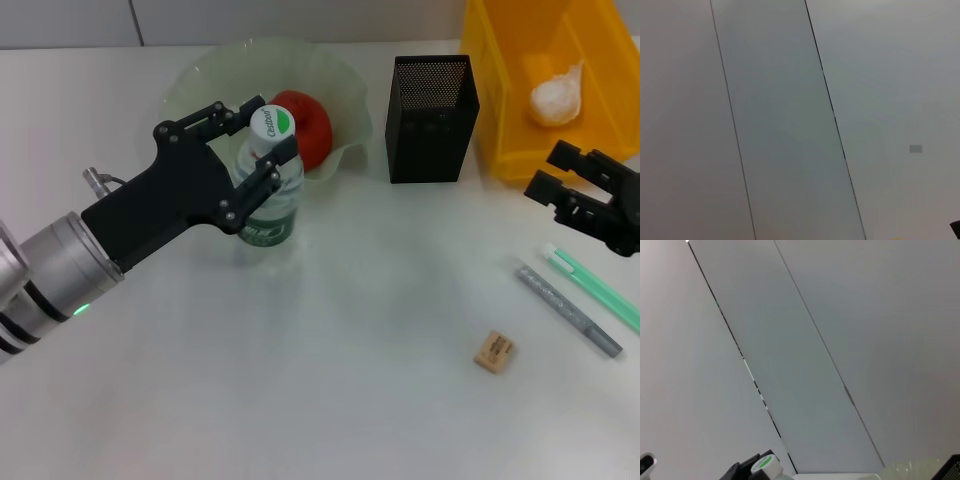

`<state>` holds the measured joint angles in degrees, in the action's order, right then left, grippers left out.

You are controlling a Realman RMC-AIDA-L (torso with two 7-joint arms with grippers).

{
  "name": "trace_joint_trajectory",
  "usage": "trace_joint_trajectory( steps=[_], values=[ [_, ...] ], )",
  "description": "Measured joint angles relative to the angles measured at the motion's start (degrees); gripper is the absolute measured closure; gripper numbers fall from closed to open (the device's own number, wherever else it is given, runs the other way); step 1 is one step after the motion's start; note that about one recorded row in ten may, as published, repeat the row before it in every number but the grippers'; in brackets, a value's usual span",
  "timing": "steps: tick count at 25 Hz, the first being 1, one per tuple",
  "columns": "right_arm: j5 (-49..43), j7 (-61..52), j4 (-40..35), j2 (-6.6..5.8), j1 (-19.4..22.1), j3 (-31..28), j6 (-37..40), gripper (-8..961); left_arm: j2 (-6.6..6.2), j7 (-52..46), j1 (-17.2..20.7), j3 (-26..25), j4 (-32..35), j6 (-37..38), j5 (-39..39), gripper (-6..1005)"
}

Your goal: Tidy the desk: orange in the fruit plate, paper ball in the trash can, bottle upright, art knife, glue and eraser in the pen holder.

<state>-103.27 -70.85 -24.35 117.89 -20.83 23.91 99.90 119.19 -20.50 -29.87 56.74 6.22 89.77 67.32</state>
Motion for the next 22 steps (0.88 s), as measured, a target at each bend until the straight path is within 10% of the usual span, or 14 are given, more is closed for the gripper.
trace_joint_trajectory(
  steps=[22],
  values=[
    [0.0,0.53,0.35,0.31,-0.45,0.0,-0.23,110,-0.14,-1.04,1.08,-0.1,-3.32,4.74,-7.33,300]
  ],
)
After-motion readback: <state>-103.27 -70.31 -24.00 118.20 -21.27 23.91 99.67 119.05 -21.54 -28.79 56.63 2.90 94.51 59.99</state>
